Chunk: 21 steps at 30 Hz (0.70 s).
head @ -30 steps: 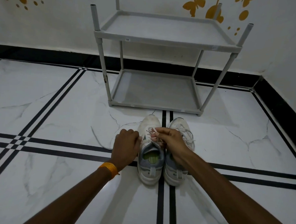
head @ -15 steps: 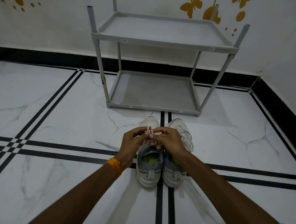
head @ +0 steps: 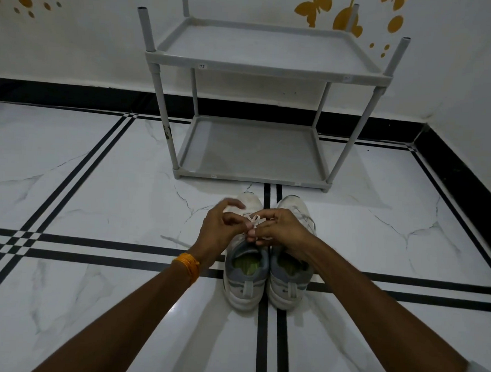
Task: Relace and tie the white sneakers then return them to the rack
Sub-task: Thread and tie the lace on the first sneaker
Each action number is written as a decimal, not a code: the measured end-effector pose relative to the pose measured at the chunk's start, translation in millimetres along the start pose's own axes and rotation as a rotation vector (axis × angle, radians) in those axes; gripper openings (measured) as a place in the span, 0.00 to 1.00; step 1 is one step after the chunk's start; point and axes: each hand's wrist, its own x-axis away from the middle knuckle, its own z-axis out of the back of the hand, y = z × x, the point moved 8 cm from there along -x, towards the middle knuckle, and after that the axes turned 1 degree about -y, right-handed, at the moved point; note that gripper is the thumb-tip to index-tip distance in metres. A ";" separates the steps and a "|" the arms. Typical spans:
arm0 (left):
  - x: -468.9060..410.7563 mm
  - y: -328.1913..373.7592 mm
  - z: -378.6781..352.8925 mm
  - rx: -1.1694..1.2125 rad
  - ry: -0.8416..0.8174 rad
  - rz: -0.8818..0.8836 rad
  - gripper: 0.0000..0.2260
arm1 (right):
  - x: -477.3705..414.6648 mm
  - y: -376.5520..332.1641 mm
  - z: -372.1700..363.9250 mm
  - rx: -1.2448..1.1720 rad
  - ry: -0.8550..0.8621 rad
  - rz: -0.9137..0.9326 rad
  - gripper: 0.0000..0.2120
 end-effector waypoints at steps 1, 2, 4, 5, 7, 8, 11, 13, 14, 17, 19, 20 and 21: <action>-1.2 0.1 0.9 0.010 -0.004 0.024 0.15 | -1.0 -1.8 0.3 0.022 -0.003 0.002 0.15; -2.3 0.2 2.2 0.008 -0.006 0.038 0.15 | -1.6 -4.3 -0.3 0.051 -0.005 0.012 0.15; -4.8 1.6 4.4 -0.049 -0.012 0.035 0.11 | -2.8 -8.9 -2.8 0.130 -0.005 0.046 0.16; -5.8 1.5 5.0 -0.082 -0.011 0.034 0.10 | -3.3 -10.5 -3.9 0.170 -0.001 0.064 0.15; -7.2 1.0 6.4 -0.111 0.020 0.052 0.09 | -4.2 -12.1 -4.6 0.240 0.020 0.101 0.16; -7.8 -0.9 7.4 -0.105 0.049 0.083 0.10 | -3.8 -12.9 -4.7 0.278 0.033 0.119 0.16; -10.2 -19.5 10.4 -0.030 0.101 0.303 0.18 | -1.2 -15.3 -5.8 0.342 0.060 0.173 0.17; -9.3 -26.3 2.9 0.017 0.004 0.388 0.19 | 1.5 -17.2 -6.2 0.373 0.083 0.212 0.15; -8.7 -25.8 -2.6 0.025 -0.068 0.381 0.17 | 2.6 -18.2 -6.4 0.387 0.095 0.230 0.15; -5.8 -15.9 -10.0 0.043 -0.146 0.271 0.09 | 5.1 -18.1 -8.2 0.363 0.112 0.253 0.15; -5.6 -12.5 -8.8 0.043 -0.101 0.203 0.05 | 6.5 -14.7 -9.4 0.322 0.112 0.239 0.15; -5.3 -10.6 -8.1 0.013 -0.071 0.167 0.03 | 7.6 -12.4 -9.3 0.286 0.114 0.233 0.15; -5.1 -9.4 -7.1 -0.035 -0.039 0.133 0.03 | 9.4 -10.5 -9.1 0.249 0.120 0.233 0.15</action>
